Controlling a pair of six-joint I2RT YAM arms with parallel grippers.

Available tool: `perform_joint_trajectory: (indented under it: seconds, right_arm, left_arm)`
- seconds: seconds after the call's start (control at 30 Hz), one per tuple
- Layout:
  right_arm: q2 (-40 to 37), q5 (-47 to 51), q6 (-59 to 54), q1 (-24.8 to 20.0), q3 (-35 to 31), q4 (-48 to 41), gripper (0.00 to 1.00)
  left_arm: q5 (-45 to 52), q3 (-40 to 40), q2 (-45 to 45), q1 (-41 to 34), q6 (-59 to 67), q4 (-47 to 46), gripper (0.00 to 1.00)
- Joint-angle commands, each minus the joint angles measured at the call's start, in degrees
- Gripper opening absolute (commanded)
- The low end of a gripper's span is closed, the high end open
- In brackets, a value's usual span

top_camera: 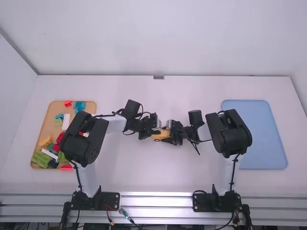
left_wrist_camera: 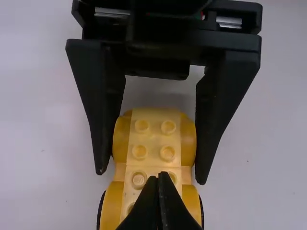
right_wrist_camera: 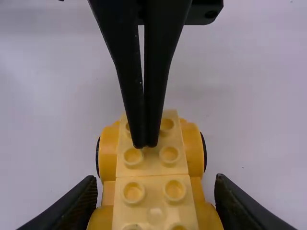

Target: Assemble lego blocks to make yellow taxi

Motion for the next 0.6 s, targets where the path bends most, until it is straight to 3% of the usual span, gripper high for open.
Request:
perform_joint_trajectory:
  seconds: [0.0,0.27,0.3,0.33,0.37,0.4,0.43,0.5,0.57]
  right_arm:
    - [0.9,4.0,-0.1,0.2,-0.3,-0.8,0.39]
    - [0.9,4.1,-0.1,0.2,-0.3,-0.8,0.42]
    - [0.9,4.3,-0.1,0.2,-0.3,-0.8,0.45]
    - [0.9,4.3,-0.1,0.2,-0.3,-0.8,0.45]
    - [0.9,4.8,0.0,0.2,-0.3,-0.8,0.5]
    - [0.9,5.4,0.5,0.2,-0.3,-0.8,0.55]
    - [0.9,5.5,0.6,0.2,-0.3,-0.8,0.56]
    - [0.8,5.6,2.4,0.2,0.0,-0.8,0.75]
    - [0.7,5.6,4.8,0.0,0.7,-1.0,0.96]
  left_arm:
    - [-6.8,-2.0,2.6,0.1,-1.5,-1.4,0.02]
    - [4.2,6.3,-11.5,4.2,-3.1,-10.0,0.02]
    - [3.9,7.5,-13.6,4.9,-4.8,-10.8,0.15]
    - [3.8,7.6,-13.8,5.0,-5.2,-10.9,0.2]
    - [2.2,8.7,-16.0,5.7,-8.0,-11.5,0.55]
    - [0.7,9.2,-17.1,6.0,-9.9,-11.8,0.76]
    - [0.1,9.4,-17.6,6.2,-10.6,-12.0,0.78]
    - [-4.2,10.2,-20.3,7.3,-16.5,-13.2,0.99]
    - [-7.9,10.4,-21.9,8.0,-21.9,-13.6,0.99]
